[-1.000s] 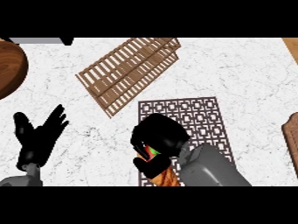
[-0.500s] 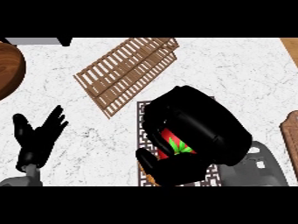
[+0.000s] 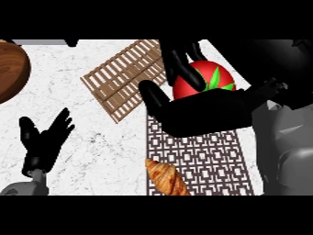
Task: Pick the tomato from the placemat and place it in the tiered shelf
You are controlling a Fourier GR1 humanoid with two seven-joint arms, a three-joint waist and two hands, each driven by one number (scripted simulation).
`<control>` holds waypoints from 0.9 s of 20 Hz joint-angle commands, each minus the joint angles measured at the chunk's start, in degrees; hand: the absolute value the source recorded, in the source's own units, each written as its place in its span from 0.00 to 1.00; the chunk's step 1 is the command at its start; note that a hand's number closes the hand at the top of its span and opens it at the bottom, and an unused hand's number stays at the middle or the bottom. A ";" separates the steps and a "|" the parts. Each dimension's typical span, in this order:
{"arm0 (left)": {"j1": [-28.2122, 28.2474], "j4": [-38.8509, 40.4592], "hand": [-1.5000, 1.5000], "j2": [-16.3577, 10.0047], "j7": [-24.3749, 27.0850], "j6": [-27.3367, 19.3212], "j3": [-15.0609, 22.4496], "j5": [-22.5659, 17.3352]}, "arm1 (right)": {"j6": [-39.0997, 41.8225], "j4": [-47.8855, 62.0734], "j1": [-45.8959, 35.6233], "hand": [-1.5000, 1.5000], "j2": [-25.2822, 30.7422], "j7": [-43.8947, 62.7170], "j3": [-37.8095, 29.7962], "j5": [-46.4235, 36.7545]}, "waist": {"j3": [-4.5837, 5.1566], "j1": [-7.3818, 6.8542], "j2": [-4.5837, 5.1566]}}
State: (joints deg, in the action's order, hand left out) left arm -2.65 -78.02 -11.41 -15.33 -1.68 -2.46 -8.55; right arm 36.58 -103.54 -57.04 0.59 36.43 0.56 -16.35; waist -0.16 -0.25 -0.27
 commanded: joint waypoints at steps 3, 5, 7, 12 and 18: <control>-2.10 2.18 0.50 -0.79 -1.96 0.79 -1.39 -0.76 | -0.76 13.37 -11.90 1.00 5.68 -1.25 -10.62 3.28 | 0.20 -0.26 0.40; -1.16 -0.66 0.50 -1.55 -3.75 2.06 -0.96 -1.17 | -2.88 16.55 -13.67 1.00 6.23 -2.50 -9.61 0.95 | 0.18 -0.43 0.32; -2.28 1.67 0.50 0.10 -1.77 0.49 -0.77 0.03 | -2.73 22.04 -16.77 1.00 7.69 -5.30 -10.49 1.53 | 0.20 -0.41 0.40; 0.88 0.76 0.50 0.63 -0.11 1.72 0.25 0.62 | -5.76 32.47 -21.17 1.00 8.14 -11.37 -8.66 -1.99 | 0.20 -0.67 0.40; -1.64 0.59 0.50 0.26 -1.51 1.11 -0.86 0.37 | -5.51 45.78 -26.28 1.00 10.43 -21.44 -6.62 -5.45 | 0.22 -1.11 0.62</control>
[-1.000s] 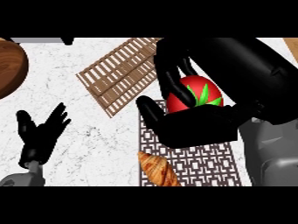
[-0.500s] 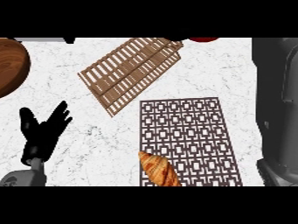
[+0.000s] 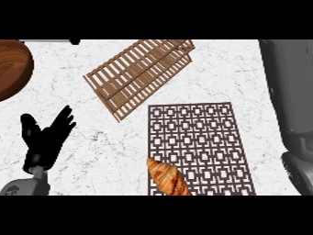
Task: Pick the tomato from the placemat and place it in the tiered shelf
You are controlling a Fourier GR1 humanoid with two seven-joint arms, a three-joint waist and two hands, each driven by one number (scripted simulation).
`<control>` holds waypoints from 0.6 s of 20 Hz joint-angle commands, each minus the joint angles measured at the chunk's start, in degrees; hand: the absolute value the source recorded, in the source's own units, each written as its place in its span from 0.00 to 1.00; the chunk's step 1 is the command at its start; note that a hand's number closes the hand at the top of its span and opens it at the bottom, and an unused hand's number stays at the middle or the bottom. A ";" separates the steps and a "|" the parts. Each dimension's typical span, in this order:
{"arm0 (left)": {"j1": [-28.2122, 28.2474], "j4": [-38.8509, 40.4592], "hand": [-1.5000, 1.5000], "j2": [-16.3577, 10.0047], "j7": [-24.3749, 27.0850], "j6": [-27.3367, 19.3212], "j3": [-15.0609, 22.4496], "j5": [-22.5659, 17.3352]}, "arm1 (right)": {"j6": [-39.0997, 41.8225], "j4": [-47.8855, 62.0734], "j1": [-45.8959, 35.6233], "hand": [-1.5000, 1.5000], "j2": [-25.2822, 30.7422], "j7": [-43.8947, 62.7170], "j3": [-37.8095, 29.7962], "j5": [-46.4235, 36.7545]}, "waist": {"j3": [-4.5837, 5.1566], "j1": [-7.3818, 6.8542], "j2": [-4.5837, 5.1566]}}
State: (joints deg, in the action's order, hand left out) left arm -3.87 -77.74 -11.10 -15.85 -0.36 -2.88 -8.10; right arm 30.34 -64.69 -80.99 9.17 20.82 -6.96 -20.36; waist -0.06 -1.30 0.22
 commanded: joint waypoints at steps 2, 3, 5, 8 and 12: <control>1.10 -0.46 0.50 -0.77 -1.08 1.97 -0.31 -1.01 | -3.80 11.10 -3.79 1.00 0.31 -9.22 2.56 -4.94 | 0.13 -0.57 0.23; -2.24 2.50 0.50 0.13 -1.03 -0.36 -0.66 0.21 | -4.97 13.74 -5.76 1.00 -0.98 -9.43 3.00 -5.61 | 0.16 -0.46 0.37; 0.06 1.61 0.50 -0.87 -0.75 2.41 -0.66 -1.00 | -6.81 17.29 -4.93 1.00 -0.49 -14.48 4.00 -7.72 | 0.16 -0.94 0.48; -1.62 -0.45 0.50 -0.15 -3.39 0.39 -0.05 -0.19 | -9.23 24.40 -6.17 1.00 0.40 -19.02 3.59 -9.48 | 0.14 -1.10 0.59; -1.63 2.77 0.50 1.34 0.00 -0.67 0.40 1.69 | -13.29 29.64 -11.03 1.00 -2.07 -18.17 2.37 -10.15 | 0.17 -0.67 0.47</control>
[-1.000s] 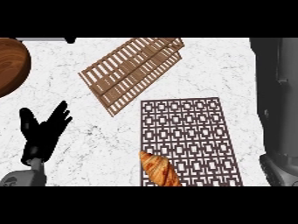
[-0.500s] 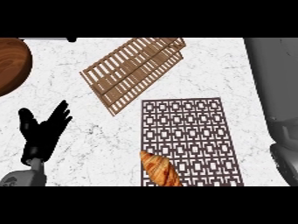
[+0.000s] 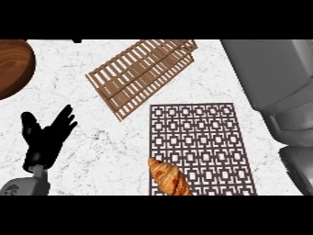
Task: Pick the tomato from the placemat and place it in the tiered shelf
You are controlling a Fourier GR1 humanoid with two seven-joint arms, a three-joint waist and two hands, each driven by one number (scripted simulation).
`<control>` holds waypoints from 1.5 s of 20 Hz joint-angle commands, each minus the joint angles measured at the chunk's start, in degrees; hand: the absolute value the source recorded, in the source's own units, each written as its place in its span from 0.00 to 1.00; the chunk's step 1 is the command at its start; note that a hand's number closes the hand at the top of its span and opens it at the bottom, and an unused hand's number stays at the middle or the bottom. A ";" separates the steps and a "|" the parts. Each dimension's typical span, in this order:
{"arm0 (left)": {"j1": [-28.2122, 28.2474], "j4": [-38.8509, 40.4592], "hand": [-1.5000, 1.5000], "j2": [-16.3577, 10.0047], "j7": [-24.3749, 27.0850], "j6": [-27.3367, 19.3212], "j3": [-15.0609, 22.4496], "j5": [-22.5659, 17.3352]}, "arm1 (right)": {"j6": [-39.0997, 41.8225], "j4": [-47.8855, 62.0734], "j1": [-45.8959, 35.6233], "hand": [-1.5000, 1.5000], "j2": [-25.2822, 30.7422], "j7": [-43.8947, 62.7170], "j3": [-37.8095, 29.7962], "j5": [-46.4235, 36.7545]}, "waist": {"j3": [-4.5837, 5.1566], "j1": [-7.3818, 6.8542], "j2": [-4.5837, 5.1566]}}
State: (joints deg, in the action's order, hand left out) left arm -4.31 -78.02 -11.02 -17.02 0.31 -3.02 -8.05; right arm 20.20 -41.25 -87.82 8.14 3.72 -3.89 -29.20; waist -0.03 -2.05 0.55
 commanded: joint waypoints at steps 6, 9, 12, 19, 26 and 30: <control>0.98 0.89 0.50 0.72 0.98 0.23 0.52 0.95 | -8.23 14.00 -3.65 1.00 0.00 -10.55 -1.22 -3.39 | 0.13 -0.54 0.33; 1.03 -0.40 0.50 -1.05 -0.74 1.06 -1.30 -0.42 | -8.61 14.79 -2.37 1.00 -0.89 -14.01 -1.18 -3.25 | 0.09 -0.15 0.09; -0.72 1.82 0.50 1.06 1.35 -0.34 0.15 1.43 | -10.54 19.10 -5.99 1.00 -2.29 -13.94 -1.72 -3.91 | 0.14 -0.73 0.45; -0.83 1.41 0.50 0.11 -0.91 0.93 -0.45 0.47 | -9.49 21.67 -7.86 1.00 0.26 -16.91 1.55 -8.28 | 0.15 -0.50 0.41; 0.32 -0.75 0.50 1.82 -0.47 -0.75 1.01 1.96 | -12.02 24.81 -10.63 0.00 -0.39 -7.72 -12.04 3.87 | 0.11 -0.56 0.24; -1.93 1.51 0.50 1.55 -1.73 -0.73 0.12 1.54 | -9.23 25.77 -10.28 0.00 1.12 -8.79 -16.62 8.65 | 0.11 -0.35 0.48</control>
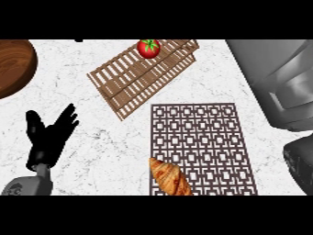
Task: Pick the tomato from the placemat and place it in the tiered shelf
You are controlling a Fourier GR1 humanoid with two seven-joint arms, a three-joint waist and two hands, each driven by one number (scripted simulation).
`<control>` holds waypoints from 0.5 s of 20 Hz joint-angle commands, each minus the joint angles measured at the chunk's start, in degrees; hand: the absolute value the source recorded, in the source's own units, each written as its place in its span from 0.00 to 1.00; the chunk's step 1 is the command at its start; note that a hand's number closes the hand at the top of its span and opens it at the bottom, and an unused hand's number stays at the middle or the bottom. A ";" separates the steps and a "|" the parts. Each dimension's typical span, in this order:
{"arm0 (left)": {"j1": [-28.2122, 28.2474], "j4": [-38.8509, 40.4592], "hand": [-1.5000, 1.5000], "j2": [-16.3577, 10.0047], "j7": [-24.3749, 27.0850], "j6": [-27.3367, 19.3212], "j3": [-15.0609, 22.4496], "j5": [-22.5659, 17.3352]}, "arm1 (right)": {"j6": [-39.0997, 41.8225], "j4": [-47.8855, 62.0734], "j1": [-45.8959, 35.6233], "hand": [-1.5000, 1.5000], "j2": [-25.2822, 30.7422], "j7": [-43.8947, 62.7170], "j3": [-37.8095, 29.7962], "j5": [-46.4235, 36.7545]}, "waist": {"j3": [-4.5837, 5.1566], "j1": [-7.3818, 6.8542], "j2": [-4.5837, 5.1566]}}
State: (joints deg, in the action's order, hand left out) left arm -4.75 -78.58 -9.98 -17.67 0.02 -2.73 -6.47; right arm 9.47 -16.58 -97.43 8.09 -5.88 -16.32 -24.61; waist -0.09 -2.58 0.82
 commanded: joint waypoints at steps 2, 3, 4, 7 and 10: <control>1.26 3.69 0.50 -0.29 2.81 1.40 -0.78 -0.19 | 1.75 1.43 -1.30 0.00 1.03 2.21 -6.73 6.69 | 0.20 0.10 0.17; -0.46 2.60 0.50 1.23 2.03 -1.26 0.53 1.69 | 2.18 1.84 -2.73 0.00 2.37 3.25 -7.50 7.27 | 0.19 -0.07 0.26; 0.27 1.95 0.50 0.22 0.50 0.90 -0.65 -0.81 | 2.50 1.59 -1.82 0.00 2.25 3.59 -9.50 9.50 | 0.15 0.29 -0.03; -0.74 1.90 0.50 1.19 0.35 -0.20 0.39 0.38 | 1.35 3.09 -3.59 0.00 4.19 6.66 -12.56 12.06 | 0.19 -0.41 0.40; 1.59 1.59 0.50 0.20 1.85 1.34 -0.14 -0.07 | -3.57 2.21 -3.14 0.00 7.32 6.99 -13.16 11.85 | 0.21 -0.46 0.34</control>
State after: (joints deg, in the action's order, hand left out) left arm -4.71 -78.29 -9.89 -16.36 0.62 -2.86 -6.34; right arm 8.43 -14.48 -100.03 12.05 -0.54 -27.29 -14.30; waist -0.08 -2.87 0.94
